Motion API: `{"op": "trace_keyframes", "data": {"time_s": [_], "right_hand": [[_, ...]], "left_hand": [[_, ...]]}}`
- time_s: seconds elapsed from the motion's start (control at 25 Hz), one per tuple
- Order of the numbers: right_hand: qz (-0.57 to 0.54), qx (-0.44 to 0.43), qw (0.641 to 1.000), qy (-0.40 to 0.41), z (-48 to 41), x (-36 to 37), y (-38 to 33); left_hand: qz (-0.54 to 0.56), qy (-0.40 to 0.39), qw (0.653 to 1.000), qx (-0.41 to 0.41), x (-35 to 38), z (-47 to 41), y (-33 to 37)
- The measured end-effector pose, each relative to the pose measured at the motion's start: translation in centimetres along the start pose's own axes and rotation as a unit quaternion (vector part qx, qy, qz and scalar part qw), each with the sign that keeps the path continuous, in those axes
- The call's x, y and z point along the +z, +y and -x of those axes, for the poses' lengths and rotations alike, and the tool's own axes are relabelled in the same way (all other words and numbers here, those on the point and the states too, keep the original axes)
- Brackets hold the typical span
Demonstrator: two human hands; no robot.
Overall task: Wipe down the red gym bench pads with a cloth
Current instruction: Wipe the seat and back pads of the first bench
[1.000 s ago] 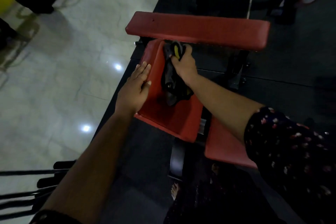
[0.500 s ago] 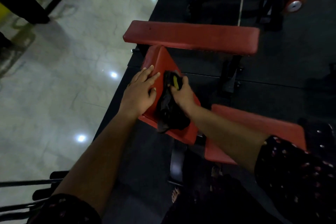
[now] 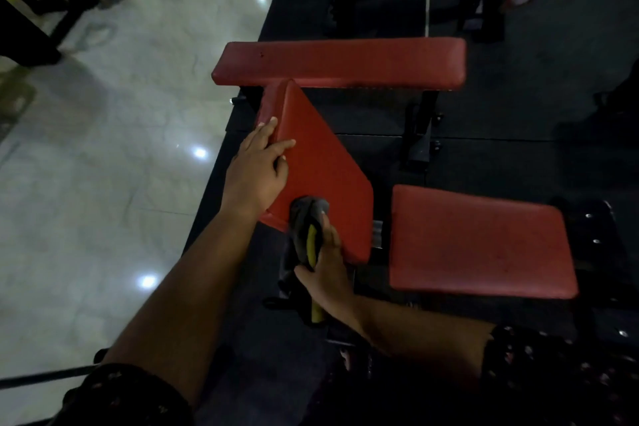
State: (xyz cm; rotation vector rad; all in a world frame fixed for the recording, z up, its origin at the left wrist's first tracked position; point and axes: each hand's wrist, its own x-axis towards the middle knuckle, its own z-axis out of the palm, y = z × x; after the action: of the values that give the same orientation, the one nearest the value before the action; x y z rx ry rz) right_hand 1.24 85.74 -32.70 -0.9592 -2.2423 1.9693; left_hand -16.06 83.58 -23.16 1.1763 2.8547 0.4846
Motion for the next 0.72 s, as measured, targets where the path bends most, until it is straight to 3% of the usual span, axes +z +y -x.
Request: {"op": "trace_keyframes", "data": {"time_s": [0.2,0.28,0.44,0.56,0.72], "right_hand": [[-0.108,0.099,0.987,0.067,-3.3,-2.0,-1.3],[-0.093,0.099,0.988,0.073,-3.9,-2.3,-2.8],[-0.053,0.056,0.997,-0.012,-1.8,-1.9,-2.7],[-0.025,0.068,0.997,-0.031,-1.6,-2.8,-0.8],[-0.032,0.107,0.993,0.039,-5.4,-4.8,-1.6]], "left_hand": [[-0.029,-0.023,0.999,0.018,0.0,-0.1,0.0],[-0.066,-0.062,0.995,0.037,-0.2,-0.5,-0.1],[-0.124,-0.086,0.985,0.082,-1.0,-3.0,0.7],[-0.1,-0.067,0.992,0.031,-0.3,-3.6,1.0],[-0.058,-0.077,0.995,0.012,0.4,-3.9,0.4]]}}
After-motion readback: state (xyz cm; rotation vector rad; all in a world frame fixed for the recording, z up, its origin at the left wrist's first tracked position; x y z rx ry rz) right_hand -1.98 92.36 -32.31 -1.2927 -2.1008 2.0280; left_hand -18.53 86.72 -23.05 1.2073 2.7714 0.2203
